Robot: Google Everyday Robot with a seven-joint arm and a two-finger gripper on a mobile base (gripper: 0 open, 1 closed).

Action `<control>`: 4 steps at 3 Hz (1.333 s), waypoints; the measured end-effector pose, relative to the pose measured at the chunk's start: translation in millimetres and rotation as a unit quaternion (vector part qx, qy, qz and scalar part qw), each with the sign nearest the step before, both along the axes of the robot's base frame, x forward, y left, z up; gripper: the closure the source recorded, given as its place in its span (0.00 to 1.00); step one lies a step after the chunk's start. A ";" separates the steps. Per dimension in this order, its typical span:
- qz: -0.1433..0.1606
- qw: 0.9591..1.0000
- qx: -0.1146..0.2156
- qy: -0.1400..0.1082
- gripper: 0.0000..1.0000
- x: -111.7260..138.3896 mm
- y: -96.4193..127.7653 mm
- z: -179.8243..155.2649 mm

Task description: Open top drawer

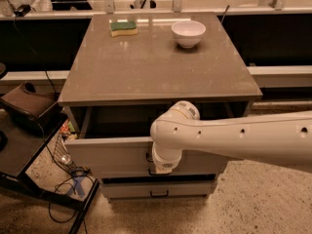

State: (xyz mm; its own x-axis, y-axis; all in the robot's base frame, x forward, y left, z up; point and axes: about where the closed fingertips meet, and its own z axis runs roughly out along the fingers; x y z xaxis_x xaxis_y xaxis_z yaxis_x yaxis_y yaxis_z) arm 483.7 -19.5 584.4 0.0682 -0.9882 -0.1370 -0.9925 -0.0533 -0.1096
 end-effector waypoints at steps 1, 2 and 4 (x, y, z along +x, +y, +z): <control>0.000 1.000 0.000 0.000 1.00 0.0 0.0 0.1; -0.005 1.000 -0.006 -0.009 1.00 -8.9 -4.0 9.1; -0.010 1.000 -0.013 -0.019 1.00 -16.7 -8.1 18.5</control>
Offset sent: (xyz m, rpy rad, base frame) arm -0.2400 -0.1081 0.2604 -0.3259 -0.4671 -0.2538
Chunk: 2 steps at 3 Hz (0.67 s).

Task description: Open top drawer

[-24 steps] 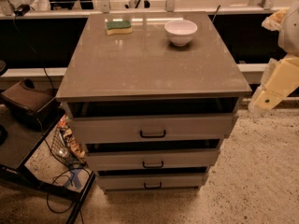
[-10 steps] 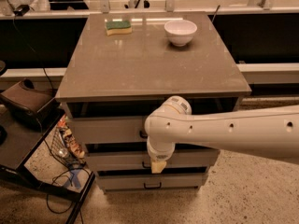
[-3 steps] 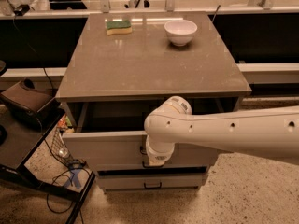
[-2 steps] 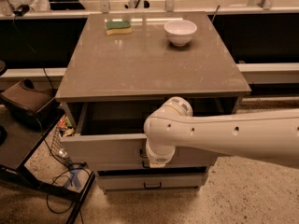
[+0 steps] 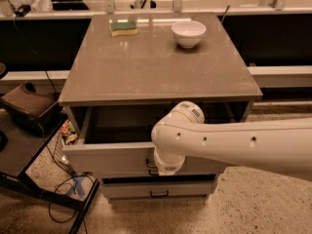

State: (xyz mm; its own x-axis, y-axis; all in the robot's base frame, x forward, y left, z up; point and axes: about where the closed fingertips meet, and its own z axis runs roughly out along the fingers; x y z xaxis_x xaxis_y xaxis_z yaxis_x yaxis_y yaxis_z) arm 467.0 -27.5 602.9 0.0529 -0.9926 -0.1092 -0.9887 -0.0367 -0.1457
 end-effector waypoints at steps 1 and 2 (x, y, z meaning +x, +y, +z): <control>-0.006 1.000 -0.008 -0.011 1.00 -8.8 -4.6 10.8; -0.006 1.000 -0.009 -0.011 1.00 -8.4 -4.7 7.6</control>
Offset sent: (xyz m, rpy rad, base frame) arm -0.2335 -0.1190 0.3231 -0.4217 -0.5496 -0.3387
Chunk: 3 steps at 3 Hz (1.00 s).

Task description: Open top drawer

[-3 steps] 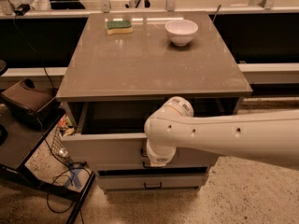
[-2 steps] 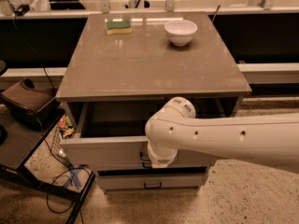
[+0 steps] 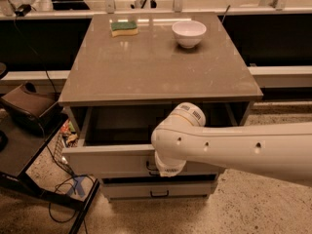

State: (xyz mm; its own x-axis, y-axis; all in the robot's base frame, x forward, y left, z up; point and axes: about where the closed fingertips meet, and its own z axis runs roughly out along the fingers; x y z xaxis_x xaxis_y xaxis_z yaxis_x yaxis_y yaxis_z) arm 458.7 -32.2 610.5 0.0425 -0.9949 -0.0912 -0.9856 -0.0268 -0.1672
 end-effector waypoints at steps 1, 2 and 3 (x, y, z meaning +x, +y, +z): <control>-0.006 1.000 -0.007 -0.009 1.00 -6.7 -3.7 8.6; -0.007 1.000 -0.008 -0.010 1.00 -8.2 -4.5 7.3; -0.011 1.000 -0.013 -0.016 1.00 -12.9 -7.1 10.9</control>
Offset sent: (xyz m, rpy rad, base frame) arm -0.2446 -0.1245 0.3412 -0.4289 -0.5697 -0.3823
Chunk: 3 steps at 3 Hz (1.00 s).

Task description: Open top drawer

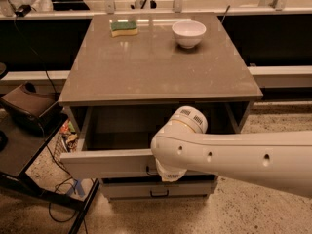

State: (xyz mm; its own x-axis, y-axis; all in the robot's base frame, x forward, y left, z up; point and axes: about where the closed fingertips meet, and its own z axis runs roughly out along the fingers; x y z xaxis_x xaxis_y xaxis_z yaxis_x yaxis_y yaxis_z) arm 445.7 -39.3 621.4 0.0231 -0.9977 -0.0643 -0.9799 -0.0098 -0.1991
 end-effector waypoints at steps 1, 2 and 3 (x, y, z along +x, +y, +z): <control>-0.008 1.000 -0.011 -0.012 1.00 -9.5 -4.8 14.6; -0.021 0.999 -0.029 -0.032 1.00 -26.3 -14.3 41.0; -0.027 0.996 -0.045 -0.076 1.00 -33.5 -19.3 82.7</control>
Offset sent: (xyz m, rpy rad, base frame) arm -0.2125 -0.1121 0.3321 -0.4376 -0.4633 -0.3089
